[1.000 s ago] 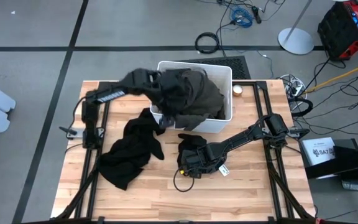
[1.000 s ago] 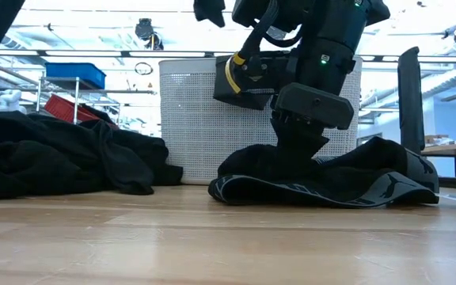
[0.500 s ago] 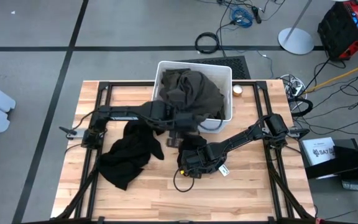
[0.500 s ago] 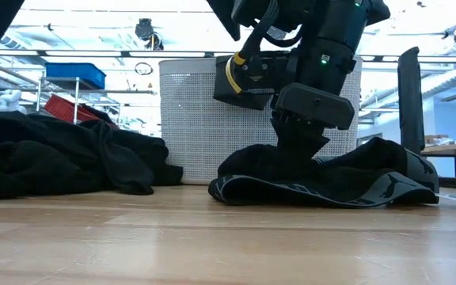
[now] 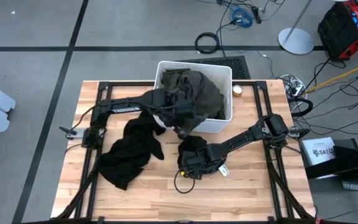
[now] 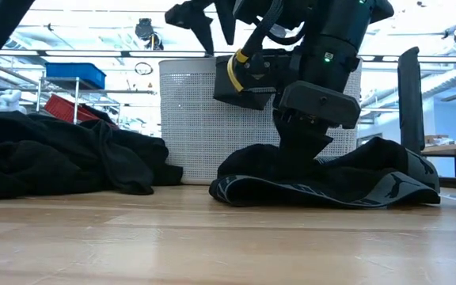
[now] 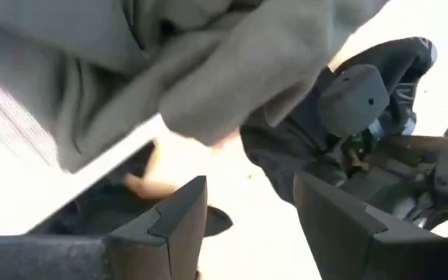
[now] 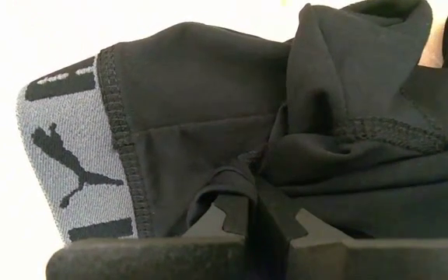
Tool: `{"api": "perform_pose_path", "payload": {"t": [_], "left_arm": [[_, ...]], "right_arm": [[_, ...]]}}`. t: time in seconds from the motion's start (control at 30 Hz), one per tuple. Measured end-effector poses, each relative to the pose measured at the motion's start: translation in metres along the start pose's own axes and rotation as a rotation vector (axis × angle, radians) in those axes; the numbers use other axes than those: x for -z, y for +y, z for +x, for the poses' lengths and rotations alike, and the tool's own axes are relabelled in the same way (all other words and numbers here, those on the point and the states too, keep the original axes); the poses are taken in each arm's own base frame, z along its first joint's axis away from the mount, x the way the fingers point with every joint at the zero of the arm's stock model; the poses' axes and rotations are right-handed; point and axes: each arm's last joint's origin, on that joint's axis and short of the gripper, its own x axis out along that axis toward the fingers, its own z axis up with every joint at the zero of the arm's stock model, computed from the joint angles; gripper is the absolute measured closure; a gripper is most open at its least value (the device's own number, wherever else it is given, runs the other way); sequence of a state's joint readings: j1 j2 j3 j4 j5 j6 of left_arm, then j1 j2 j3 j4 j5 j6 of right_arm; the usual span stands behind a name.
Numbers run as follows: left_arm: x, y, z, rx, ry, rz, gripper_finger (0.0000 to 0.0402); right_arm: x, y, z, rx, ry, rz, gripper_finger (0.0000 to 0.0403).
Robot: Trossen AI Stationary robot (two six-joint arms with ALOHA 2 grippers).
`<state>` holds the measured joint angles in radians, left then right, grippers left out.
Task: Sort clothes
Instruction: Put the gray hoodie into the white bin
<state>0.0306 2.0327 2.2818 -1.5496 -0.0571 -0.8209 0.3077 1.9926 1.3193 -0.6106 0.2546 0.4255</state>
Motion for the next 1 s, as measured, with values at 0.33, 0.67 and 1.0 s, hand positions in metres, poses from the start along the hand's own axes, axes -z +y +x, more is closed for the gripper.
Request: {"api": "perform_pose_path", "payload": {"t": [0.33,0.67,1.0], "left_arm": [[-0.011,0.005,0.009,-0.084,-0.079,-0.110,0.0201],[-0.036,0.001,0.037,-0.066,-0.142,-0.013,0.0201],[-0.045,-0.001,0.042,-0.031,-0.173,0.104,0.0308]], "right_arm": [[0.000,0.001,0.000,-0.025,0.010,-0.004,0.0403],[0.002,0.004,-0.001,-0.045,0.018,-0.015,0.0403],[0.002,0.005,-0.002,-0.046,0.020,-0.030,0.0403]]}}
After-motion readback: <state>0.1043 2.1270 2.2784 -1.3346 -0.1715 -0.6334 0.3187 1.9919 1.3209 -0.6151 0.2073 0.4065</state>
